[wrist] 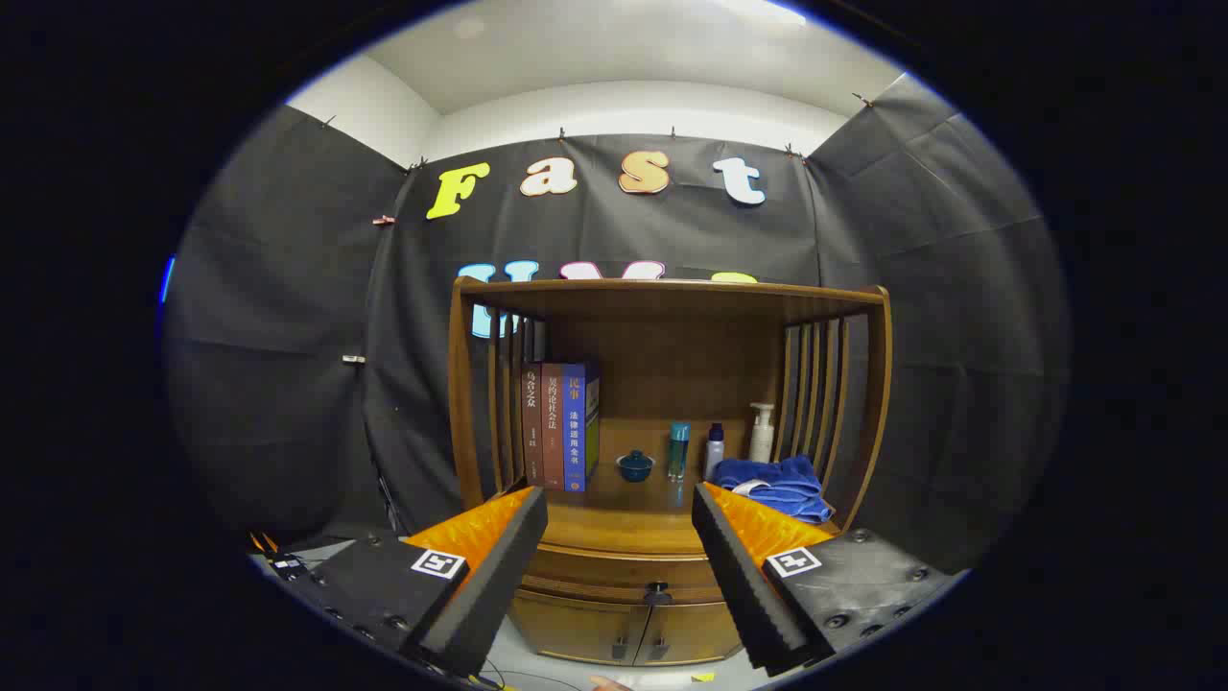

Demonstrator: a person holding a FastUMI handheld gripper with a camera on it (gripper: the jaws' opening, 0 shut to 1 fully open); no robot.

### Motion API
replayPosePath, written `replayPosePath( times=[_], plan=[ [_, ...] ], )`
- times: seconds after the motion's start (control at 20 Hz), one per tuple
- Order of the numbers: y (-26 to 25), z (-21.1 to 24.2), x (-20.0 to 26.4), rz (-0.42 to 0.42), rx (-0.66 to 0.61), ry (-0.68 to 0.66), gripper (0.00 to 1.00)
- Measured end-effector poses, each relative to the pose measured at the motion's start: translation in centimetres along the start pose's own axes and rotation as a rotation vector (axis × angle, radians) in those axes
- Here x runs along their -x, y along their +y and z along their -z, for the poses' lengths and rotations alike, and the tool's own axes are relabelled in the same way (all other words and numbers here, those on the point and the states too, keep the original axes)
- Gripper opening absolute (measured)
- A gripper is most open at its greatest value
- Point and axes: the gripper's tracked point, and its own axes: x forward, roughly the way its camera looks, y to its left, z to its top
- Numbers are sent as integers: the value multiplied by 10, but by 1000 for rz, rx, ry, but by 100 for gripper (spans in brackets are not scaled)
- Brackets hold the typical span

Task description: Pull open the drawer, take out the items inside it, and place them on the countertop above the cabinet.

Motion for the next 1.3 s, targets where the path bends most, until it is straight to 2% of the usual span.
replayPosePath(
  times=[0.55, 1.3],
  plan=[
    [-2, -8, -2, 39, 10, -71, 98],
    [-8, 4, -6, 55, -15, -41, 98]
  ],
)
